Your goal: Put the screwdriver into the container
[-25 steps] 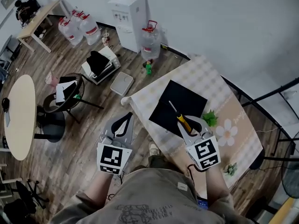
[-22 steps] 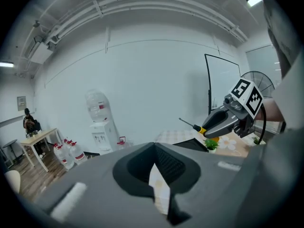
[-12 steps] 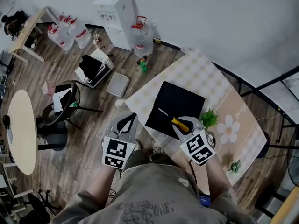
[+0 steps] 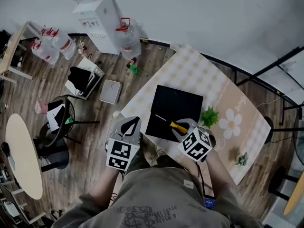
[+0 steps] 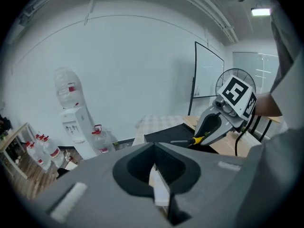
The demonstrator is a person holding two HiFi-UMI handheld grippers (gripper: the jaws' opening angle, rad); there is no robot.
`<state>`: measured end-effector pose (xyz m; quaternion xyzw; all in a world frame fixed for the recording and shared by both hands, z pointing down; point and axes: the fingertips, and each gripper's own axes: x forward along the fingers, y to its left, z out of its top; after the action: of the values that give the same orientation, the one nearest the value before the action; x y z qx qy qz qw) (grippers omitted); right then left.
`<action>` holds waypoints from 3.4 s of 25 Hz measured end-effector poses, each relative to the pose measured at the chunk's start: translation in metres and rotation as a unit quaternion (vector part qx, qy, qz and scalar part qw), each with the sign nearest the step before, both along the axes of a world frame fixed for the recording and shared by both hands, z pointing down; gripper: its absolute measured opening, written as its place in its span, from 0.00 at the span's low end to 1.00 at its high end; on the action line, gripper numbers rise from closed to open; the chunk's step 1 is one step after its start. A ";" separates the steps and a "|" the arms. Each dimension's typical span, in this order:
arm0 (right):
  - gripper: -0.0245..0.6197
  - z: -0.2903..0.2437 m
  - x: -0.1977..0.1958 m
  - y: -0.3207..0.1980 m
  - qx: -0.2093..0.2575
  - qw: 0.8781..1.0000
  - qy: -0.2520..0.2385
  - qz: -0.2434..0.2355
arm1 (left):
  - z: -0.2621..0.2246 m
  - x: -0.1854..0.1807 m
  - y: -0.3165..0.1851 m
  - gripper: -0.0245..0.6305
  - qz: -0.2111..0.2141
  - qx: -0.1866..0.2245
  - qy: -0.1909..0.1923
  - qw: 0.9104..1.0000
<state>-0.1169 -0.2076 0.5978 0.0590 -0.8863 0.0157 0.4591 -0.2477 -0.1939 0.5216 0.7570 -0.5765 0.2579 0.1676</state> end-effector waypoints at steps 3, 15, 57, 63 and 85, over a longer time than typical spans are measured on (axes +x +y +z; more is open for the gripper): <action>0.20 0.014 -0.015 -0.001 -0.011 0.999 0.032 0.018 | 0.009 -0.013 -0.012 0.04 0.036 -0.017 0.014 0.999; 0.20 0.080 -0.037 -0.004 -0.026 0.989 0.130 0.066 | 0.040 -0.035 -0.057 0.04 0.144 -0.056 0.048 0.987; 0.17 -0.017 -0.025 -0.043 -0.003 0.948 -0.009 0.318 | -0.011 -0.060 -0.078 0.04 0.166 -0.017 0.073 0.983; 0.12 -0.106 -0.029 -0.067 0.062 0.924 -0.118 0.359 | -0.066 -0.060 -0.097 0.04 0.166 0.042 0.082 0.982; 0.08 -0.361 -0.002 -0.028 0.258 0.805 -0.365 0.390 | -0.244 -0.050 -0.088 0.04 0.194 0.218 0.096 0.952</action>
<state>-0.1185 -0.2360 0.2365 0.5065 -0.8618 -0.0156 0.0242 -0.2973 -0.2820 0.2772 0.8934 -0.4420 0.0801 -0.0001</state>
